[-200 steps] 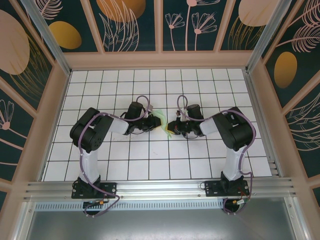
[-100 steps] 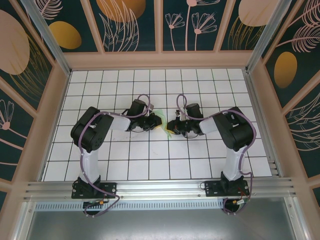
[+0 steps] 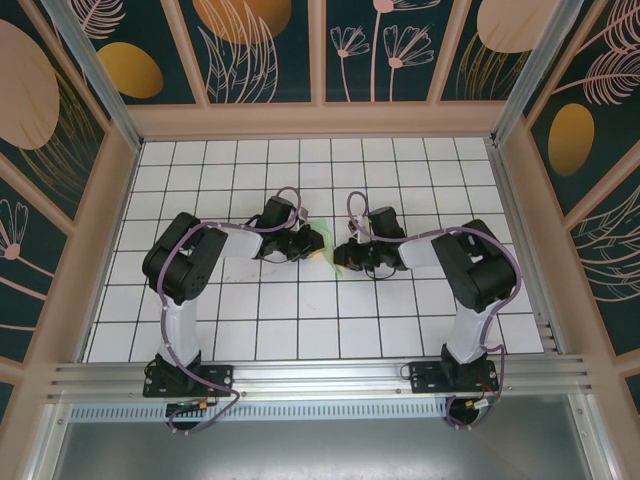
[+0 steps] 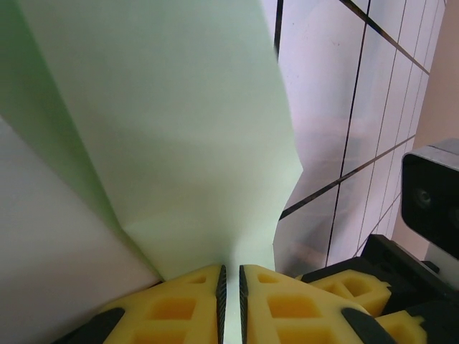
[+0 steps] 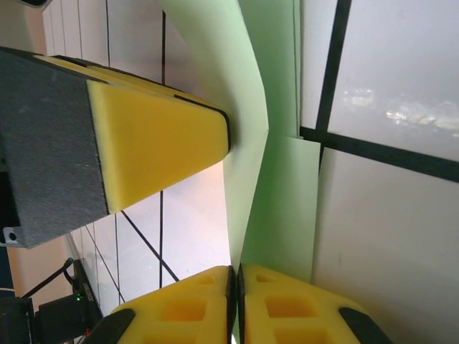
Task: Fold a paper plane with a square sheet of paper (pick it up from the middle)
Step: Fold the wing for the fifth time at the center of the table.
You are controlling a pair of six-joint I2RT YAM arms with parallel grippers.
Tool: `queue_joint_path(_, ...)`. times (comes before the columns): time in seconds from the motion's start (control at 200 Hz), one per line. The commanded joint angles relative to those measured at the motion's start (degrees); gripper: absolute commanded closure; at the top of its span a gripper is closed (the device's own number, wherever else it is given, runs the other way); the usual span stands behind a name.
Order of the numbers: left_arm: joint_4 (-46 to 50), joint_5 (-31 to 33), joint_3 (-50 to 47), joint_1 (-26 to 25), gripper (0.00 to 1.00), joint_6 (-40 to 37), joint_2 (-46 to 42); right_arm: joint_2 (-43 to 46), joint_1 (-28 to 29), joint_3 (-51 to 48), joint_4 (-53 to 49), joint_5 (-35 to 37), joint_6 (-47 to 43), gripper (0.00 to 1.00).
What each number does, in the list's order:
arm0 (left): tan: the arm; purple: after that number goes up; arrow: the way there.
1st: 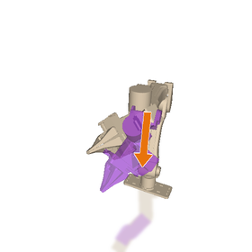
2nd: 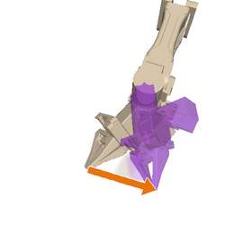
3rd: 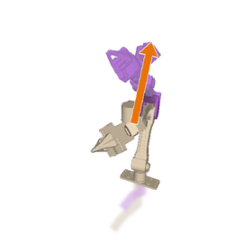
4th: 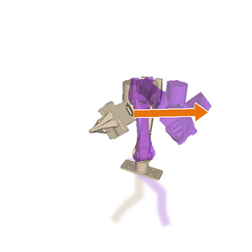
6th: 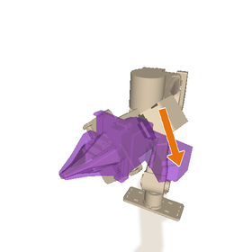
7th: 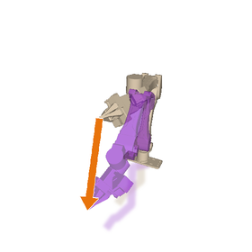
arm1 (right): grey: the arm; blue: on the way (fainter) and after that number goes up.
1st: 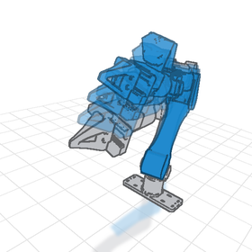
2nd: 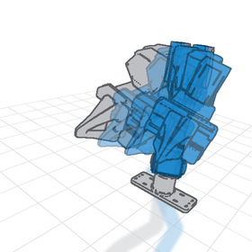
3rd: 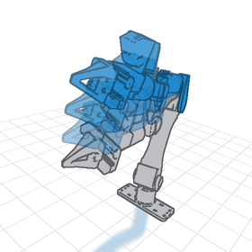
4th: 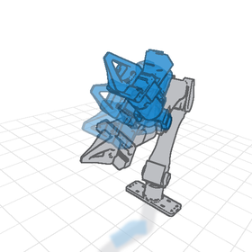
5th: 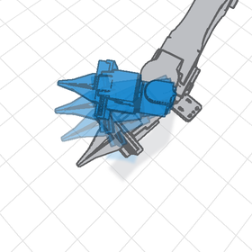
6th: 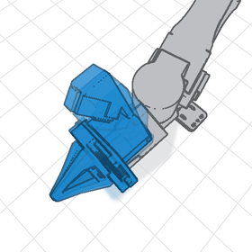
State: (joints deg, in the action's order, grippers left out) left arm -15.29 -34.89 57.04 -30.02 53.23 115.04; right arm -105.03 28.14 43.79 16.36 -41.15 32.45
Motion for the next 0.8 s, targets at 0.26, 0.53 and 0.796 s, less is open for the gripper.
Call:
queue_joint_path(0.26, 3.85, 8.99, 0.34, 0.14, 0.82, -1.0, 4.3, -1.68, -0.01, 1.03, -5.37, 3.81, -0.2, 0.95)
queue_joint_path(0.53, 4.02, 8.87, 0.46, 0.14, 0.82, -1.35, 4.52, 7.9, 1.15, 3.0, -8.95, 9.13, -1.99, 0.84)
queue_joint_path(0.796, 4.3, 8.85, 0.7, 0.14, 0.82, -1.29, 4.95, 4.63, 7.35, 10.2, -16.59, 16.13, -4.84, 0.86)
